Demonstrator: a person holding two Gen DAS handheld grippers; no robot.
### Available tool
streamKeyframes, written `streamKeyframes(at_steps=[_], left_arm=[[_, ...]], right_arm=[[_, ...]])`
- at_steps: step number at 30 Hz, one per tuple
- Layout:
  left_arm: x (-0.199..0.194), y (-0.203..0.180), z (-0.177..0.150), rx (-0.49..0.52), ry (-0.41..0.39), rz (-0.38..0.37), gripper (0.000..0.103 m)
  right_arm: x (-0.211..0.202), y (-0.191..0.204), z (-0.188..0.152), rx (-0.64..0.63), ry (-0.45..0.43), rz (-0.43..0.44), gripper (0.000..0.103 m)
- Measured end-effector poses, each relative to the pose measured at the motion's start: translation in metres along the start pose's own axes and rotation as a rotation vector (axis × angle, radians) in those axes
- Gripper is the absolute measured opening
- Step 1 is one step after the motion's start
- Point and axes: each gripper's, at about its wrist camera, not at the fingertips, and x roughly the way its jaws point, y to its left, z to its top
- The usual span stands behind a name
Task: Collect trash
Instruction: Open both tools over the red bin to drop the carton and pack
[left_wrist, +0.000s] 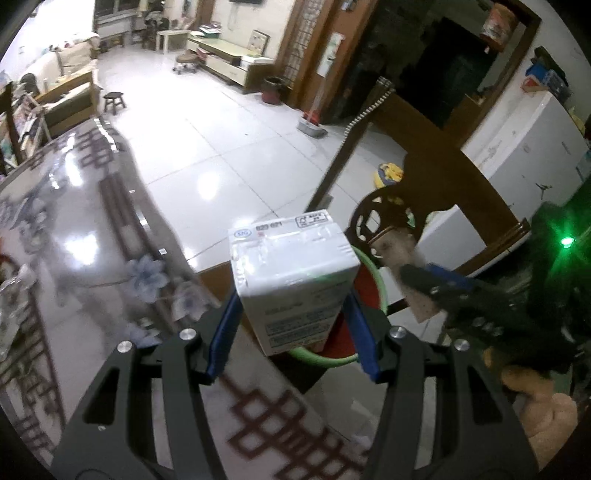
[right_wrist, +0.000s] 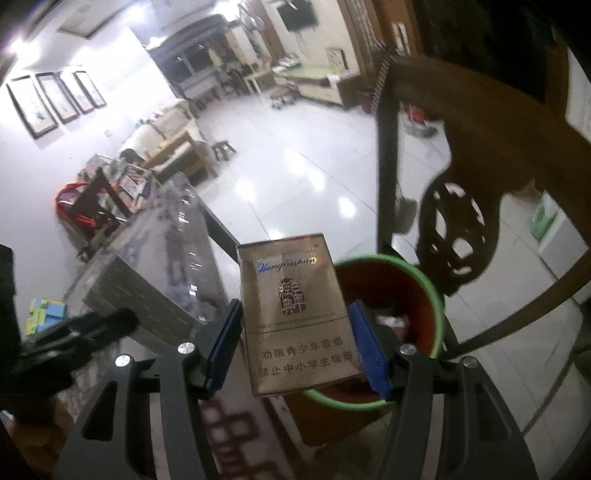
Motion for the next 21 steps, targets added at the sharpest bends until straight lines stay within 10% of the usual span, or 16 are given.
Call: streamKeyframes(at_steps=[11,14,21], left_arm=[[0.069,-0.035,0.021,0.044,0.103,-0.057,0.055],[0.083,-0.042,0.021,0.056,0.124,-0.074,0.087],[0.074,-0.039,0.018,0.049,0.109,-0.103,0.087]], right_arm=[[0.025,-0.049,0.016,0.051,0.008,-0.075,0.053],[0.02,-0.061,0.019,0.08,-0.01,-0.087,0.055],[0.0,-0.067,0.015,0.117,-0.036,-0.113,0.059]])
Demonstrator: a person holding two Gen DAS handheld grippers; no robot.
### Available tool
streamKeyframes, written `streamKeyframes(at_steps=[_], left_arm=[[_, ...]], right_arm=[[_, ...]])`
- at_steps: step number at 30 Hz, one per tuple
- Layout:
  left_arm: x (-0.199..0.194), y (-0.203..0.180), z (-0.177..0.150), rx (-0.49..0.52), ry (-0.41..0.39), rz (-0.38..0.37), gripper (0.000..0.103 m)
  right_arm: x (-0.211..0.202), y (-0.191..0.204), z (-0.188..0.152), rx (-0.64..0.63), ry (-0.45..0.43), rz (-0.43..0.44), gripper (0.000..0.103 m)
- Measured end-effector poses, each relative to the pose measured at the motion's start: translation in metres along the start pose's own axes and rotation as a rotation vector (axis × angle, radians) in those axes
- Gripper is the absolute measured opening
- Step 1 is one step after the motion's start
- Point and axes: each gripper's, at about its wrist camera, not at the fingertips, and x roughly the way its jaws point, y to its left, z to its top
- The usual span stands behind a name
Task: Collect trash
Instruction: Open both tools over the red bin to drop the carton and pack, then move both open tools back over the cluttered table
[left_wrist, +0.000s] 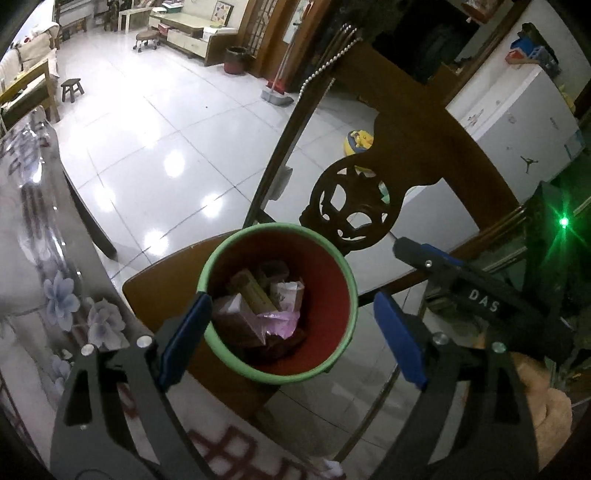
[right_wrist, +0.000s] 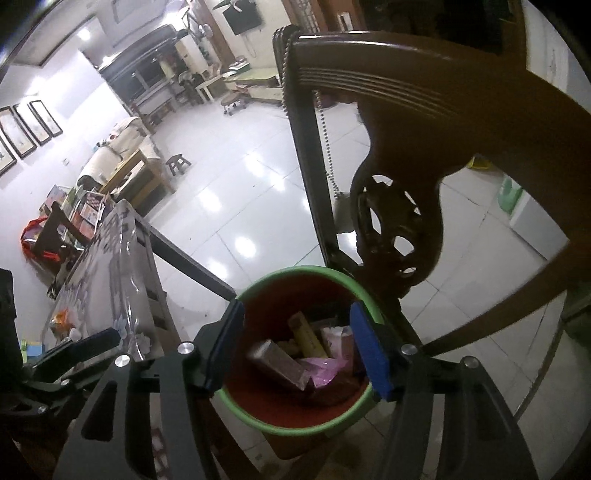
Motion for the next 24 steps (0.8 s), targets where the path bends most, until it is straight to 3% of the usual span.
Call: streamKeyframes(at_steps=[6,11,24], left_arm=[[-0.063,0.032,-0.023,-0.052,-0.11,0.067,0.087],[-0.133,0.082,-0.077,-0.128,-0.197,0.233,0.087],[-0.249,0.237,-0.27,-0.562,-0.113,0.627,0.087]], right_arm=[[-0.014,0.036,-0.011,-0.061,-0.005,0.04,0.059],[-0.015,0.102,-0.027,-0.192,0.016,0.108,0.06],[0.012,0.281,-0.112,-0.484,0.163,0.295,0.063]])
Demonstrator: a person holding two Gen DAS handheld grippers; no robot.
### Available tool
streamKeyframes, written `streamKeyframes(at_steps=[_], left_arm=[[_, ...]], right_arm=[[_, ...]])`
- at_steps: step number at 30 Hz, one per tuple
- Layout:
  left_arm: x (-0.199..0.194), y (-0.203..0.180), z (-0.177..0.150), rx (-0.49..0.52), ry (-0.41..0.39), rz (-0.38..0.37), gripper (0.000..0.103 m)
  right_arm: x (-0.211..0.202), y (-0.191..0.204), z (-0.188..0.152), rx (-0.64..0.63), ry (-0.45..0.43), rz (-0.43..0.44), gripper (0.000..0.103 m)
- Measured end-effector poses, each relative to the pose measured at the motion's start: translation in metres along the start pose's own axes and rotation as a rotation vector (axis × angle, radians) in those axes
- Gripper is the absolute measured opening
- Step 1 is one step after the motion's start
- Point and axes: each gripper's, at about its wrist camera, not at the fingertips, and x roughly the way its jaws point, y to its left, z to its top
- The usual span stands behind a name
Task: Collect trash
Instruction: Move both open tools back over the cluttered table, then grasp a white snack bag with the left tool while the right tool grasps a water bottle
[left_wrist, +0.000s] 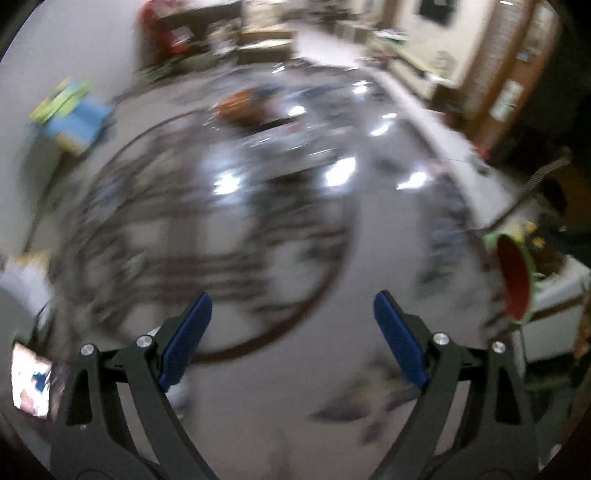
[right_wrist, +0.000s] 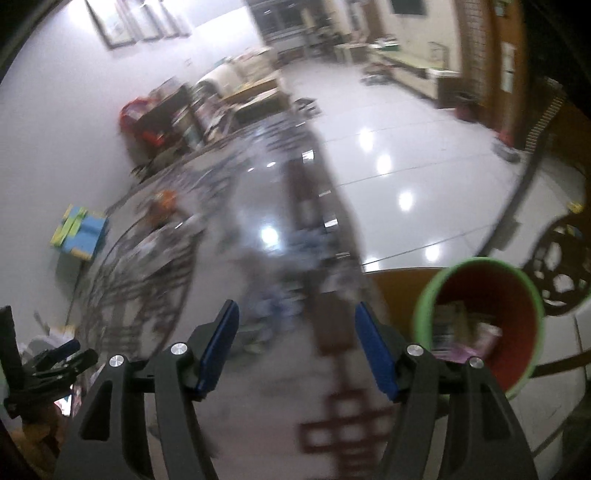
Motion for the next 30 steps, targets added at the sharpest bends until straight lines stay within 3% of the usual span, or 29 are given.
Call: streamKeyframes(at_steps=[4,10,11,12,14,18,21,27,30], left_arm=[[0.014,0.066,-0.024,-0.103,0.071,0.094,0.087],[0.049,0.112,-0.049,-0.153,0.195,0.06,0.087],[0.057,0.115,-0.05,-0.15,0.213,0.041,0.085],[0.062,0.117,-0.053,-0.147,0.223,0.028,0.074],[0.075,0.121,-0.053,-0.126,0.251,-0.001,0.066],[0.077,0.118,-0.038,-0.05,0.208,-0.059,0.04],[0.077,0.121,-0.02,-0.055,0.175,-0.121,0.026],[0.078,0.128,0.015,-0.066,0.103,-0.202,0.026],[0.083,0.13,0.029,-0.051,0.083,-0.218,0.026]], right_arm=[[0.031,0.055,0.001,-0.069,0.048,0.053,0.064],[0.077,0.125,0.019,-0.098,0.078,0.136,0.069],[0.087,0.134,0.026,-0.077,0.079,0.157,0.069],[0.094,0.141,0.032,-0.055,0.083,0.174,0.069],[0.115,0.154,0.047,0.022,0.093,0.211,0.069],[0.157,0.167,0.073,0.209,0.128,0.247,0.073],[0.19,0.169,0.085,0.345,0.183,0.237,0.073],[0.239,0.166,0.097,0.553,0.235,0.171,0.074],[0.254,0.167,0.102,0.587,0.254,0.142,0.076]])
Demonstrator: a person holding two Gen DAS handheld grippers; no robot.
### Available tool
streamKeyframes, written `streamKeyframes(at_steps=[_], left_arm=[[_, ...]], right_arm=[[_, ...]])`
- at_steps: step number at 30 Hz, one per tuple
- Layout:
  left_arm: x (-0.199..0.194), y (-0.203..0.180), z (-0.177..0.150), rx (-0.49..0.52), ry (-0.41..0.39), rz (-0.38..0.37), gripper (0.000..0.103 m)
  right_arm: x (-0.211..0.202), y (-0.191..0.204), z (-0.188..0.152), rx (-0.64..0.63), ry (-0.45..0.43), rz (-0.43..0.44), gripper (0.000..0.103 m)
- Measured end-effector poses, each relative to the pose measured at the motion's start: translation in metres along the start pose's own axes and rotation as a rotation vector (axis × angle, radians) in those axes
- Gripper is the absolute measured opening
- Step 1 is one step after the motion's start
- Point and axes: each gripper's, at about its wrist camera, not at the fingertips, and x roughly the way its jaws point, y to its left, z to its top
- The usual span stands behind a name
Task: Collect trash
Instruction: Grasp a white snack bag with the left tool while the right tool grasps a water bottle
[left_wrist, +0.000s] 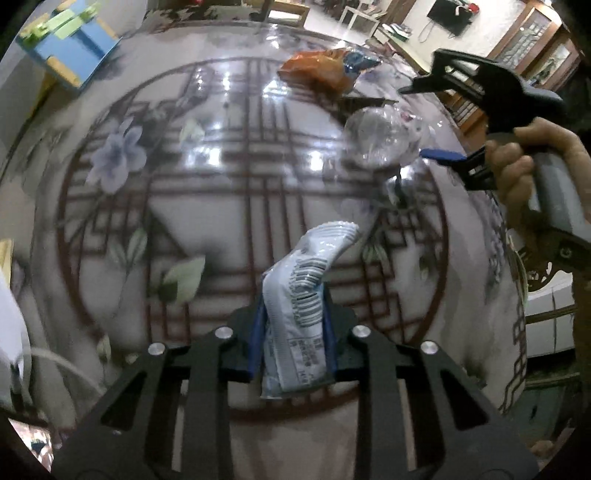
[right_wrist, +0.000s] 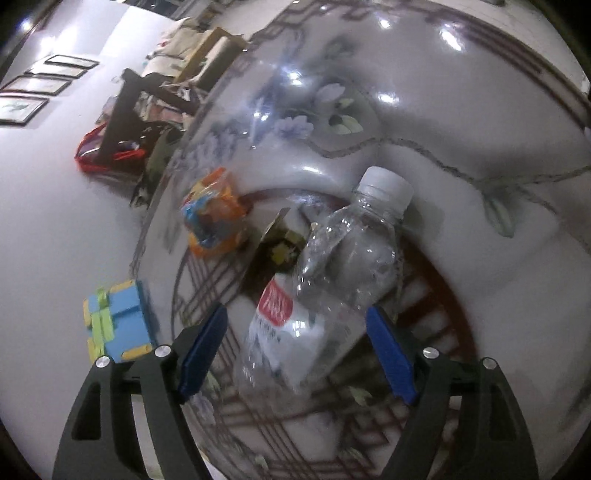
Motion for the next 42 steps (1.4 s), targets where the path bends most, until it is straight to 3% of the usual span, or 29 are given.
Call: streamKeyframes(at_steps=[3,8,9,10,15,19,24,26,29,33,42], left_arm=[[0.002,0.007,0.003,-0.014,0.001,-0.02,0.026],[0.002,0.017,0.003,-0.038,-0.002,-0.022,0.026],[0.003,0.019,0.001,-0.044,0.0,-0.02,0.026],[0.002,0.021,-0.002,-0.049,0.003,-0.019,0.026],[0.001,0.018,-0.007,-0.052,0.0,-0.011,0.026],[-0.005,0.017,-0.006,-0.054,-0.014,-0.012,0.027],[-0.006,0.011,-0.005,-0.039,-0.02,-0.013,0.029],[-0.006,0.008,-0.004,-0.035,-0.022,-0.015,0.029],[-0.008,0.004,0.0,-0.032,-0.034,-0.02,0.03],[-0.012,0.0,0.003,-0.026,-0.048,-0.026,0.03],[-0.016,-0.003,0.004,-0.032,-0.06,-0.039,0.031]], right_arm=[[0.007,0.002,0.0,0.002,0.004,-0.016,0.078],[0.011,0.008,-0.006,-0.093,0.008,-0.022,0.062],[0.01,0.011,-0.007,-0.119,0.007,-0.01,0.059],[0.008,0.014,-0.008,-0.153,0.009,-0.006,0.048],[-0.004,0.021,-0.024,-0.322,0.041,-0.03,0.039],[-0.019,0.017,-0.055,-0.49,0.095,-0.075,0.035],[-0.032,0.01,-0.089,-0.652,0.114,-0.198,0.039],[-0.038,0.008,-0.094,-0.658,0.076,-0.224,0.056],[-0.044,0.009,-0.099,-0.66,0.027,-0.25,0.069],[-0.036,0.006,-0.105,-0.651,0.026,-0.303,0.071],[-0.02,-0.005,-0.101,-0.504,0.054,-0.253,0.072]])
